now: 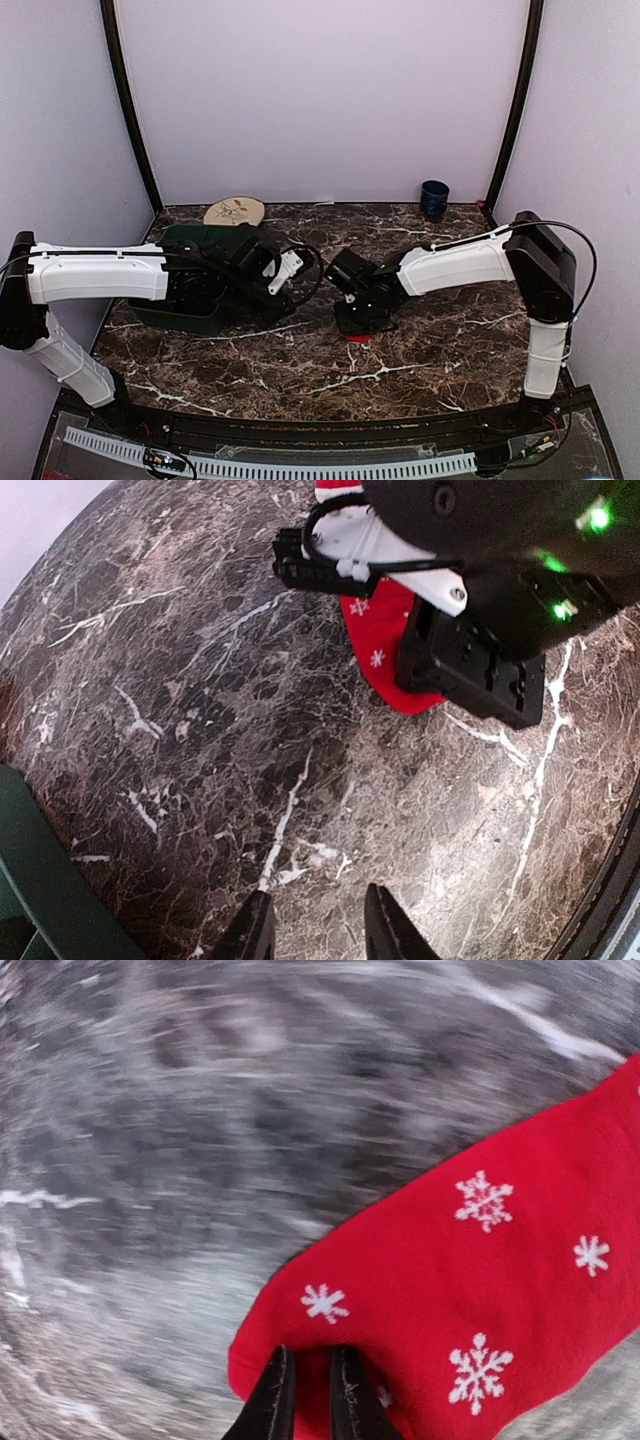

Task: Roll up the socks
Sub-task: Move the sock to the center of the board.

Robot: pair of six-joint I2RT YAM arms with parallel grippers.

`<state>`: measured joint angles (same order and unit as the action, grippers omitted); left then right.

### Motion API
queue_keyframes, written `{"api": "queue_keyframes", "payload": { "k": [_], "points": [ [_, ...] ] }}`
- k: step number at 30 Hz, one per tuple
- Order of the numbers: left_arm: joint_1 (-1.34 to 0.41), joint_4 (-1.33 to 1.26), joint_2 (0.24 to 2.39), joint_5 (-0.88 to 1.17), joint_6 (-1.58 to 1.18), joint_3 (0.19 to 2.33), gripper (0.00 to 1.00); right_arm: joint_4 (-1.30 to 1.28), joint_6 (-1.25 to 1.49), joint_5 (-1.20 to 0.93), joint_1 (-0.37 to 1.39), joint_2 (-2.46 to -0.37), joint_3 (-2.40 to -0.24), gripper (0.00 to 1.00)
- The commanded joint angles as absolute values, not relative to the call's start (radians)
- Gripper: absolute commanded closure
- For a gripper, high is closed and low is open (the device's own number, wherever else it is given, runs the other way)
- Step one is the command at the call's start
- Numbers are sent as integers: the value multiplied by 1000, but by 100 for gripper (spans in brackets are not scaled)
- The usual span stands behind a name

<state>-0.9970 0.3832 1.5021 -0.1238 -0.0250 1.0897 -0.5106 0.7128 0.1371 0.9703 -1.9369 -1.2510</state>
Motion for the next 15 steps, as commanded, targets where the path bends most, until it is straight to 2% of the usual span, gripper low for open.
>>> {"api": "queue_keyframes", "payload": {
  "k": [1, 9, 15],
  "points": [
    [-1002, 407, 1414, -215, -70, 1040, 66, -507, 721, 60, 1031, -2042, -1367, 87],
    [-1002, 436, 1262, -277, -114, 953, 66, -545, 719, 26, 1109, -2227, -1645, 84],
    [-1002, 439, 1191, -281, -118, 916, 66, -500, 705, 73, 1115, -2159, -1654, 75]
  ]
}}
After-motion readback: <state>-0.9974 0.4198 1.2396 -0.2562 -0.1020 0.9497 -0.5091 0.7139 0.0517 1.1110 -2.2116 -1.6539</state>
